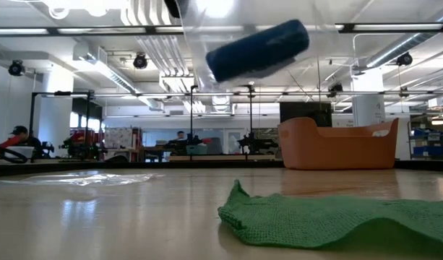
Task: Roll bandage
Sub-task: Close the transparent zip bag
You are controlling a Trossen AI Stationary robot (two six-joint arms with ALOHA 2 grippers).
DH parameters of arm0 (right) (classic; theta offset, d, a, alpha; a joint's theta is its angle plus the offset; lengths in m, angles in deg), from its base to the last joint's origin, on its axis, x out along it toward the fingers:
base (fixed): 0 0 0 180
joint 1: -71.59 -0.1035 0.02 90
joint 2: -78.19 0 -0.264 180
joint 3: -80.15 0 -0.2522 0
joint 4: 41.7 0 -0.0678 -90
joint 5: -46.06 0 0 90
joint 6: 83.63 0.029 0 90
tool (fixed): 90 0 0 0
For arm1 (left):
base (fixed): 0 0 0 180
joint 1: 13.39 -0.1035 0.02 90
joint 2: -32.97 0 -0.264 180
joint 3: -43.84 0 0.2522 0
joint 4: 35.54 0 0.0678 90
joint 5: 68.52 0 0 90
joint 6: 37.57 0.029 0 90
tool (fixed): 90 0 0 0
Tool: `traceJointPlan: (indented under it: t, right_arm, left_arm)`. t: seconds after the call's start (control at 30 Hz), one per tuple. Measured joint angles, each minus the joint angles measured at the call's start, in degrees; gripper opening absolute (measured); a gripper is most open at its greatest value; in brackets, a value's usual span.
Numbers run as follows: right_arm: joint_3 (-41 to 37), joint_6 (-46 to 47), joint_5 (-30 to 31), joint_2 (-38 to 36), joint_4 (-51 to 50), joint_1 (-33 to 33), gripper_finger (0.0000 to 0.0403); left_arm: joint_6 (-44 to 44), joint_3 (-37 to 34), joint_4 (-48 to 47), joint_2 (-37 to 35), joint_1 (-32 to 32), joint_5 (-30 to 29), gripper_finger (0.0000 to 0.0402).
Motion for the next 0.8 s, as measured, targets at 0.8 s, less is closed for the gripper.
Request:
traceJointPlan:
  t: [0.8]
  right_arm:
    - [-1.35, -4.99, -0.96, -0.09, 9.38, -0.11, 0.0016]
  left_arm:
    - [-0.46, -2.06, 0.67, -1.67, 0.86, -0.52, 0.0000]
